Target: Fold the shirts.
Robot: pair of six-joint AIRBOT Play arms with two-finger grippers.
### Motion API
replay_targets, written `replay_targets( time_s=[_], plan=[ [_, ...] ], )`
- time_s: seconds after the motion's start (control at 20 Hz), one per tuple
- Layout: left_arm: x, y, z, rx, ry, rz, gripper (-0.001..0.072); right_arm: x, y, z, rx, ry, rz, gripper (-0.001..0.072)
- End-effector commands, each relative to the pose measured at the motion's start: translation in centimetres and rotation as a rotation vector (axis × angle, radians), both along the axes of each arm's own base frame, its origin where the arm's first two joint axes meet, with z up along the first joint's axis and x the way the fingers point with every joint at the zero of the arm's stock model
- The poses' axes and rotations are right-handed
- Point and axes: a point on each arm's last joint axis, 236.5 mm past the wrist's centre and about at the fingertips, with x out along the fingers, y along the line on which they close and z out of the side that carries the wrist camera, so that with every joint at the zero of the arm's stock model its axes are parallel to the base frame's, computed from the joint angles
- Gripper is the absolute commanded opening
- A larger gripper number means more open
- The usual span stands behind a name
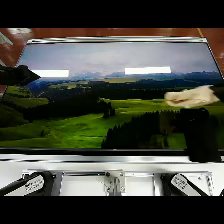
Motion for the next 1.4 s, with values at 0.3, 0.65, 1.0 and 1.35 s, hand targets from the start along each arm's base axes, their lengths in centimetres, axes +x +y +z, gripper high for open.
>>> replay_targets(
  time_s=[0.3, 0.65, 1.0, 1.35],
  plan=[
    [-0.4, -0.2, -0.2, -0.001, 0.015, -0.013, 0.0034, -7.5, -8.0, 1.4, 0.015, 0.020, -0.250, 0.0064],
    [-0.5, -0.3, -0.2, -0.002, 0.018, -0.015, 0.0035, -19.2, -6.1, -5.0, 0.035, 0.538, -0.168, 0.0064],
    [-0.4, -0.5, -0.1, -0.012, 0.015, -0.017, 0.0035, -25.4, -5.5, -11.7, -0.002, 0.793, -0.248, 0.0064],
    [-0.4, -0.5, -0.1, -0.013, 0.015, -0.017, 0.0035, -25.5, -7.0, -17.8, -0.071, 0.781, -0.312, 0.0445]
  ],
)
